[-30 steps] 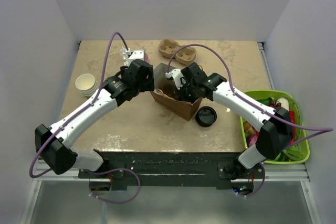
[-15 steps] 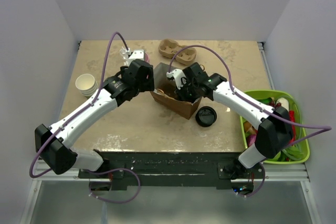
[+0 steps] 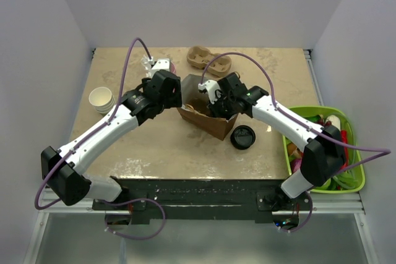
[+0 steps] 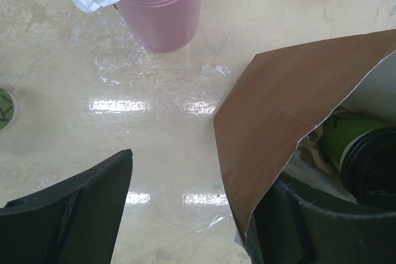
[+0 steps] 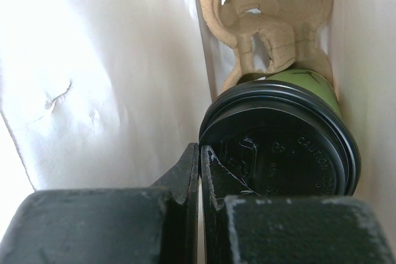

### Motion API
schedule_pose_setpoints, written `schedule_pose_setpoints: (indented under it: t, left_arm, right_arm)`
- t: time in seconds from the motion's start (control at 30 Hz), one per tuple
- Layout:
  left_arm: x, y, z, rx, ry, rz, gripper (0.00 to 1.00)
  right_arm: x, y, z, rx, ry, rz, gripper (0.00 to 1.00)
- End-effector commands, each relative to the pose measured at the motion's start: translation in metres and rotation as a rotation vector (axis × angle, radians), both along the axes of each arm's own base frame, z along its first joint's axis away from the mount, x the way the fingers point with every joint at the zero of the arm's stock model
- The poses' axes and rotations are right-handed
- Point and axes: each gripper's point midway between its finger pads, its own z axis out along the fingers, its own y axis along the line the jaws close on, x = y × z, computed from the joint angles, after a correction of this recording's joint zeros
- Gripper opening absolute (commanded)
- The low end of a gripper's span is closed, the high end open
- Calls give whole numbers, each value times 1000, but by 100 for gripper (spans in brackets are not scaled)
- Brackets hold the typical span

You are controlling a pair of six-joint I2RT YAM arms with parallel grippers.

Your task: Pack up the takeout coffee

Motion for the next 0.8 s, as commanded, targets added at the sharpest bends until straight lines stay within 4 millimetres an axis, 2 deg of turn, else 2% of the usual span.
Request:
schedule_pose_setpoints:
  t: [0.0,0.07,0.13,0.3,0.37,0.43,0.6,0.77]
  left_arm:
    - [7,1,22,-15,-60,16,78]
    - [7,-1,23,-18,-61,12,78]
    - [7,-1,24,-22,-63,10,78]
    - [11,0,27,-26,-74,36,78]
    - [12,-1,26,-21,-69,43,78]
    - [13,-5,26,-27,-61,28,78]
    - [15,-10,29,-35,-63,11,79]
    - [15,-10,31,-42,-68,10,79]
  right_arm:
    - [2,-4,1,-4,-16,1,1]
    - [2,-4,2,0,-17,-1,2]
    - [2,-3,3,2,-18,-3,9]
    - [2,-2,10,11,-19,1,13]
    - [2,-1,14,17,-24,2,20]
    - [3,0,22,27,-40,1,26]
    - [5,3,41,65,-73,2,32]
    - [7,4,58,95,-107,0,36]
